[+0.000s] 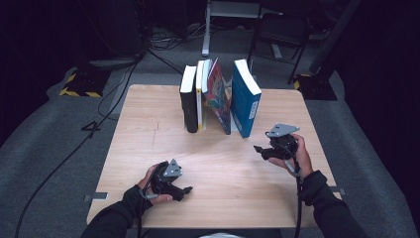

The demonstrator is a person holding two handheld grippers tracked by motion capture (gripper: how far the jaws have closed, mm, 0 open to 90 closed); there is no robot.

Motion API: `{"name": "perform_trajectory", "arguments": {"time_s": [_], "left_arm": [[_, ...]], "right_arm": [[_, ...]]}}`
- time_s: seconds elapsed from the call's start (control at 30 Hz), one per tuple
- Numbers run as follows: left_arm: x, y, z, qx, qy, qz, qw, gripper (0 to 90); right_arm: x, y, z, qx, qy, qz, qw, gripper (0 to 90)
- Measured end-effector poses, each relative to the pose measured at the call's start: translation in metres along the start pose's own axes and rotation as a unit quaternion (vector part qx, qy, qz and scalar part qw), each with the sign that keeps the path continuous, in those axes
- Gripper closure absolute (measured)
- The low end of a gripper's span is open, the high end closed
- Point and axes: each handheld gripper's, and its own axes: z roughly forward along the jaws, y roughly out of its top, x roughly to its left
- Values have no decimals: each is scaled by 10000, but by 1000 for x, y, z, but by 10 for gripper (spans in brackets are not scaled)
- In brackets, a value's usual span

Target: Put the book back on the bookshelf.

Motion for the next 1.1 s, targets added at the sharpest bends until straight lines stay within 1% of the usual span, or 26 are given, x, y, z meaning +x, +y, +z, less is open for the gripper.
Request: {"name": "perform_trajectory", "arguments": {"time_s": [0.03,0.07,0.1,0.13,0.2,0.27,0.37,0.43,0.5,0.57,0.63,0.67,0.7,0.73,0.77,0.8,0.87,0.93,1.0,1.1], "left_arm": [[0,0,0,-2,-4,-2,10000,147],[0,0,0,-2,-4,-2,10000,147],[0,0,0,-2,-4,0,10000,147],[0,0,0,-1,0,-1,10000,147],[0,0,0,-3,-4,-2,10000,147],[0,0,0,-1,1,0,10000,147],[0,0,0,-4,-1,-1,10000,147],[0,0,0,-3,4,1,10000,147],[0,0,0,-2,3,0,10000,147],[0,0,0,-3,4,0,10000,147],[0,0,0,-2,3,0,10000,147],[0,0,0,-4,3,-1,10000,147],[0,0,0,-3,4,0,10000,147],[0,0,0,-3,3,-1,10000,147],[0,0,0,-2,4,0,10000,147],[0,0,0,-3,4,-1,10000,147],[0,0,0,-3,-2,-2,10000,147],[0,0,0,-4,-2,-1,10000,147],[0,0,0,-4,-1,-1,10000,147],[0,0,0,-2,3,-1,10000,147]], "right_arm": [[1,-1,-1,9,-16,-15,10000,288],[1,-3,-2,42,5,9,10000,253],[0,-4,-3,47,-5,82,10000,242],[0,-6,-5,-1,-55,141,9999,249],[1,-9,-7,15,-116,55,9999,246],[1,-11,-8,23,-145,21,9999,241],[4,-16,-10,102,-111,-91,9998,234],[4,-19,-13,160,-26,-48,9999,231],[4,-22,-17,107,-115,-98,9998,238],[4,-26,-20,89,-72,-111,9999,232],[6,-29,-21,144,-162,-138,9997,232],[7,-31,-22,218,-250,-177,9993,227],[6,-34,-23,254,-184,-152,9994,220],[6,-36,-25,220,-209,-123,9995,227],[6,-37,-27,208,-275,-179,9992,229],[7,-40,-29,205,-314,-173,9991,228],[7,-44,-31,232,-257,-171,9993,227],[9,-49,-33,285,-290,-192,9990,225],[10,-54,-35,275,-288,-257,9989,225],[12,-62,-38,267,-275,-185,9991,224]]}}
